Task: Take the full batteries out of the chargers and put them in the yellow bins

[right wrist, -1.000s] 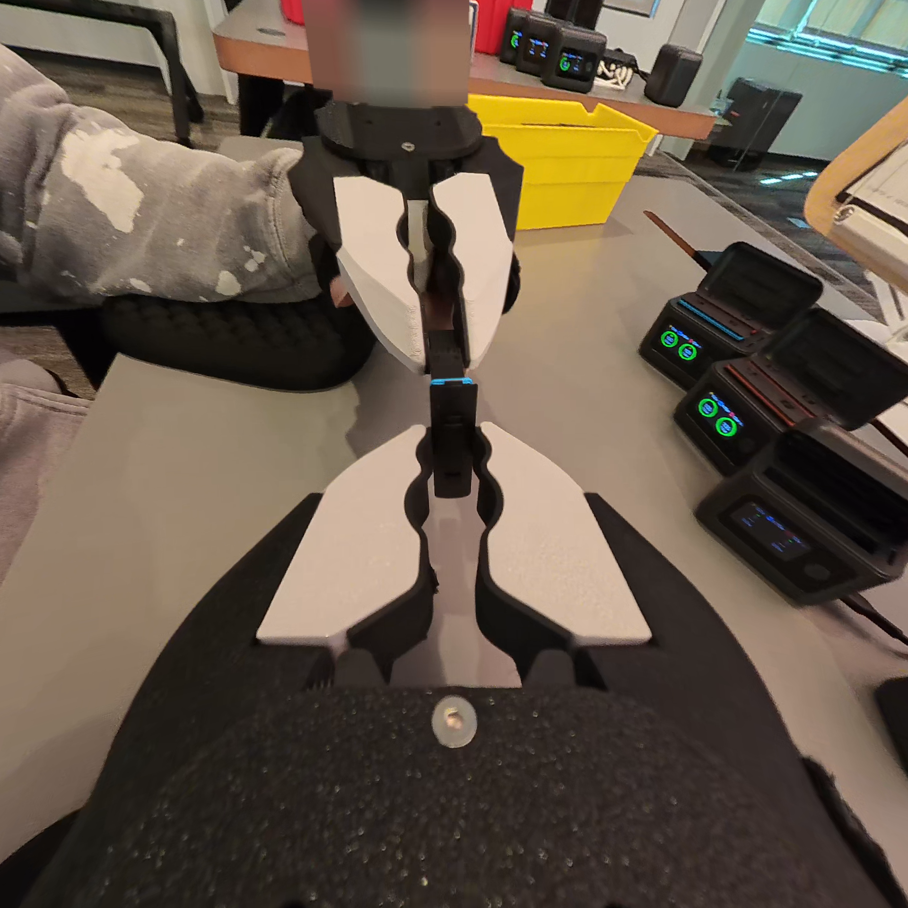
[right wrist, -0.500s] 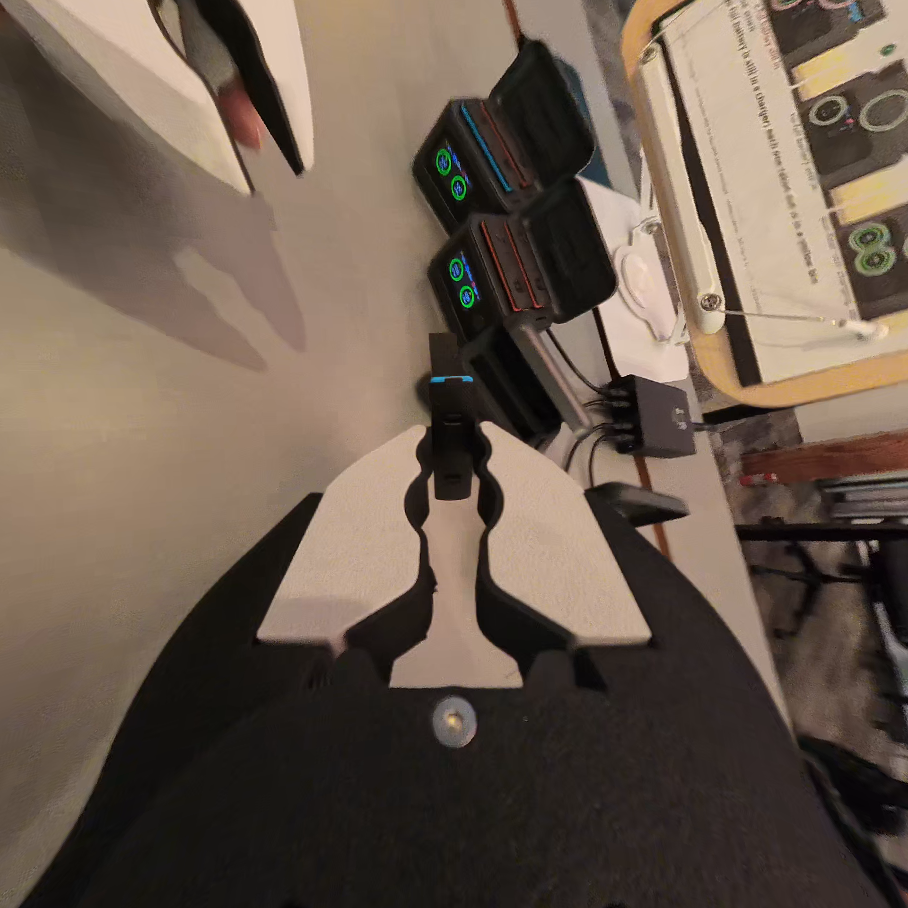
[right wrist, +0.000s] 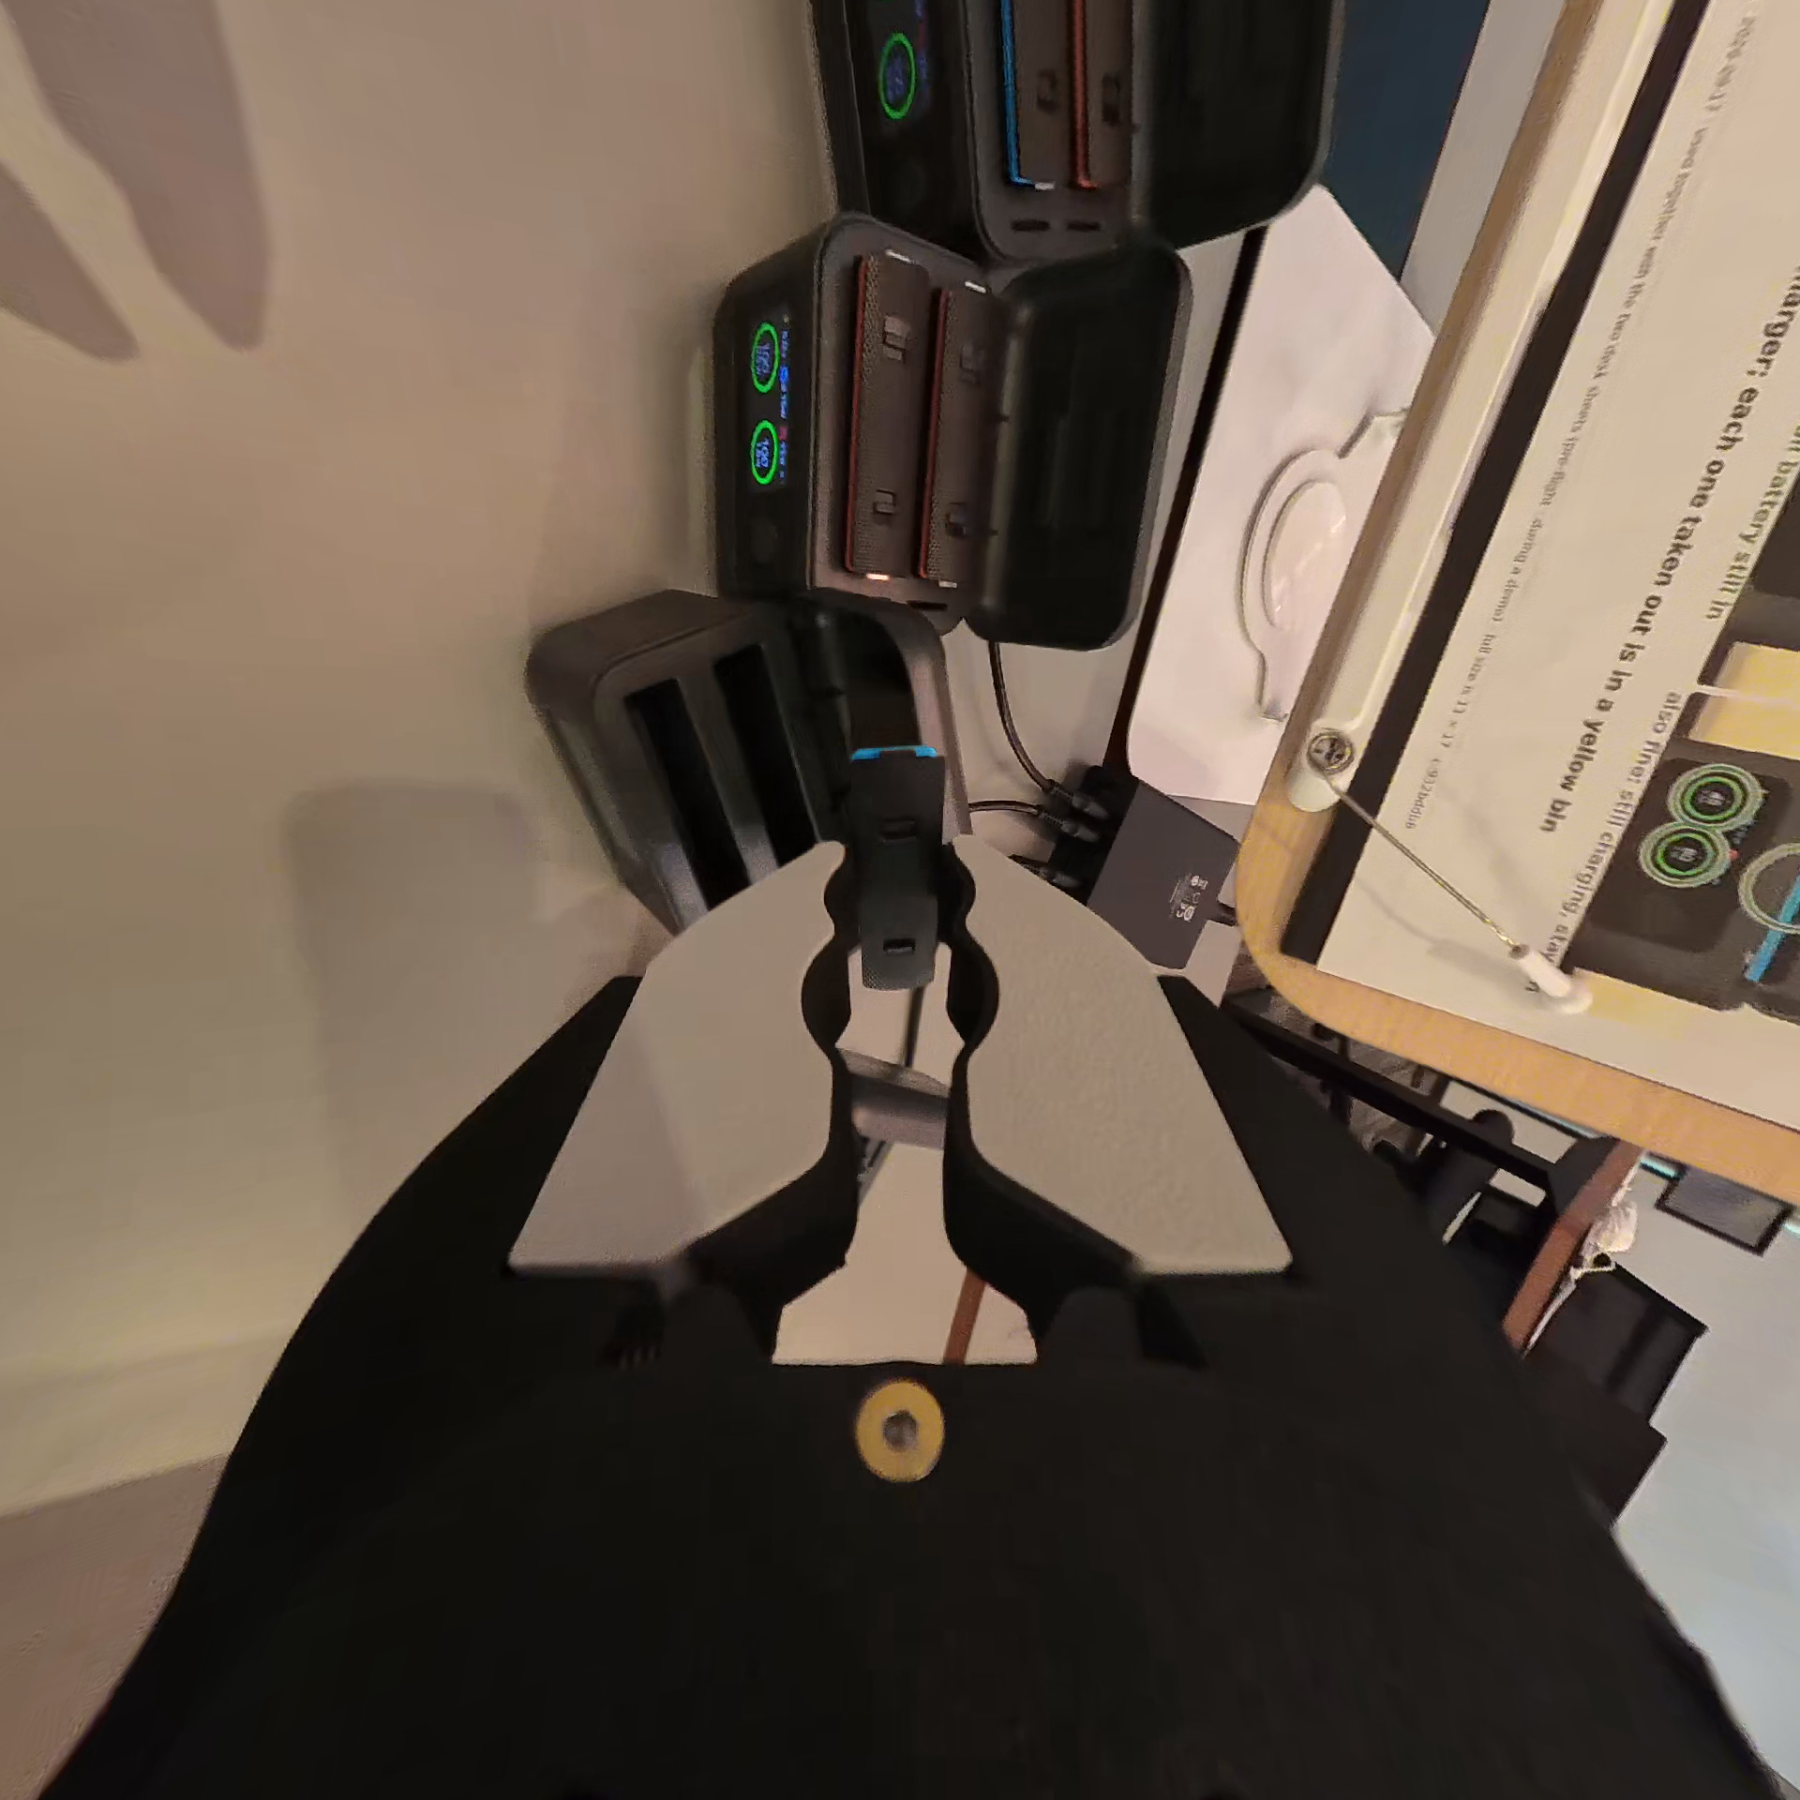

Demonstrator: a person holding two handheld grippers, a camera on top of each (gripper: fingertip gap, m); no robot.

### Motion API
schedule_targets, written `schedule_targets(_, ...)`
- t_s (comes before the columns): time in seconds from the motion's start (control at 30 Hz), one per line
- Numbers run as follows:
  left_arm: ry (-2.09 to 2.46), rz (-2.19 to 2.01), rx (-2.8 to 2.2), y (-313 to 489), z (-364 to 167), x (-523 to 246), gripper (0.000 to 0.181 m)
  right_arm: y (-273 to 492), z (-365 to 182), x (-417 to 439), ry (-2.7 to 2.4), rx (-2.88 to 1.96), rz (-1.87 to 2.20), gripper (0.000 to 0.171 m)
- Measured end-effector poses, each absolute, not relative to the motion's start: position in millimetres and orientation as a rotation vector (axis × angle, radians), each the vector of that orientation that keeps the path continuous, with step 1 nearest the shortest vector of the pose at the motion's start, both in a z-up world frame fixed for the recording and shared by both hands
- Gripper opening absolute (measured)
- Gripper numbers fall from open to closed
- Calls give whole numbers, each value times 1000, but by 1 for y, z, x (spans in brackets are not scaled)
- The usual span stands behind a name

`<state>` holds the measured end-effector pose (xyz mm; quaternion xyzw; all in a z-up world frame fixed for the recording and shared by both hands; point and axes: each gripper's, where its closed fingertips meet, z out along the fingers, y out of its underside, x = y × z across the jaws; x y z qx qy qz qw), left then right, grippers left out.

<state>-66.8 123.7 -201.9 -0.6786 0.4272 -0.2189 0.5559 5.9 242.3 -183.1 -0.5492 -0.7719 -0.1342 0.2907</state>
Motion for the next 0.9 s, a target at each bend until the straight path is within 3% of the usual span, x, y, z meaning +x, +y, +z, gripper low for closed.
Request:
schedule_targets(0.03,1009,-514,-1604,124,-202,-67,12,245,-184,6,-2074,-1472,-358,15)
schedule_targets(0.9,1044,-451,-1624,130,-212,-71,10,239,-201,4,-2627,-1258,-292,15)
